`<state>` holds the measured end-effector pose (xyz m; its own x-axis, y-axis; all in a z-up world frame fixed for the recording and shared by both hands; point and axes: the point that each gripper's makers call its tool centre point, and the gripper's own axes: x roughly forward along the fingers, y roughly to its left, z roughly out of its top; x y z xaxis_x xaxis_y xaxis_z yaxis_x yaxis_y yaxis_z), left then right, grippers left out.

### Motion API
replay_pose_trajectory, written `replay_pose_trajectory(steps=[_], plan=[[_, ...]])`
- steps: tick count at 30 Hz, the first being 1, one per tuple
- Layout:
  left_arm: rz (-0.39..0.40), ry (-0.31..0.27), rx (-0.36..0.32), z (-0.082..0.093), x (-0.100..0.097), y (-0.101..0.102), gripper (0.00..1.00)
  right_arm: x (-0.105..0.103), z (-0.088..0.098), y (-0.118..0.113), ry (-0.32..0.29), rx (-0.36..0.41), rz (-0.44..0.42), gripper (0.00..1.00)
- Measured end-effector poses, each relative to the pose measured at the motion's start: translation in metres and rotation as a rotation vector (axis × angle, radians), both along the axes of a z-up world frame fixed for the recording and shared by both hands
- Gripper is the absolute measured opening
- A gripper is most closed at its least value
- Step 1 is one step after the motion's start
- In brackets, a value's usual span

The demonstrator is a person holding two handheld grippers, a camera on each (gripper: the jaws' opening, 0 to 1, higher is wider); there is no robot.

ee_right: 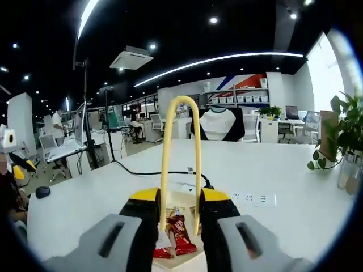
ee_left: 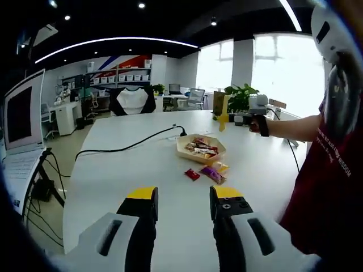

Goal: Place the target food into the container with the food tongs after gripping and lifting it, then release it inside without dropping or visibly crushing the food.

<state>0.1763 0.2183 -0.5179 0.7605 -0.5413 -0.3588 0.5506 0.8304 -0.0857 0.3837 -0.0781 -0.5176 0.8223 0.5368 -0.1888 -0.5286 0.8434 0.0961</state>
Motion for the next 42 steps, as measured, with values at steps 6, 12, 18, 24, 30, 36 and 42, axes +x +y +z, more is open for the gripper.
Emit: replay_pose_trajectory(steps=[6,12,18,24,30,36,42], plan=[[-0.022,-0.007,0.002,0.002,0.005,-0.007,0.39,-0.016,0.021,-0.008,-0.029,0.053,-0.024,0.24],[-0.026,-0.011,-0.008,0.002,0.010,-0.009,0.39,-0.034,0.036,-0.013,-0.055,0.090,-0.046,0.25],[-0.038,-0.027,-0.020,0.009,0.022,-0.014,0.39,-0.057,0.045,-0.020,-0.060,0.181,-0.097,0.25],[-0.046,-0.032,-0.020,0.009,0.027,-0.017,0.39,-0.076,0.037,-0.029,-0.041,0.266,-0.170,0.25],[-0.051,-0.027,-0.018,0.007,0.028,-0.016,0.39,-0.091,0.010,-0.029,0.014,0.254,-0.183,0.25],[-0.044,-0.035,-0.024,0.009,0.029,-0.013,0.38,-0.109,-0.008,-0.027,0.077,0.356,-0.207,0.25],[-0.038,-0.034,-0.021,0.008,0.027,-0.009,0.38,-0.111,-0.017,-0.030,0.093,0.355,-0.223,0.25]])
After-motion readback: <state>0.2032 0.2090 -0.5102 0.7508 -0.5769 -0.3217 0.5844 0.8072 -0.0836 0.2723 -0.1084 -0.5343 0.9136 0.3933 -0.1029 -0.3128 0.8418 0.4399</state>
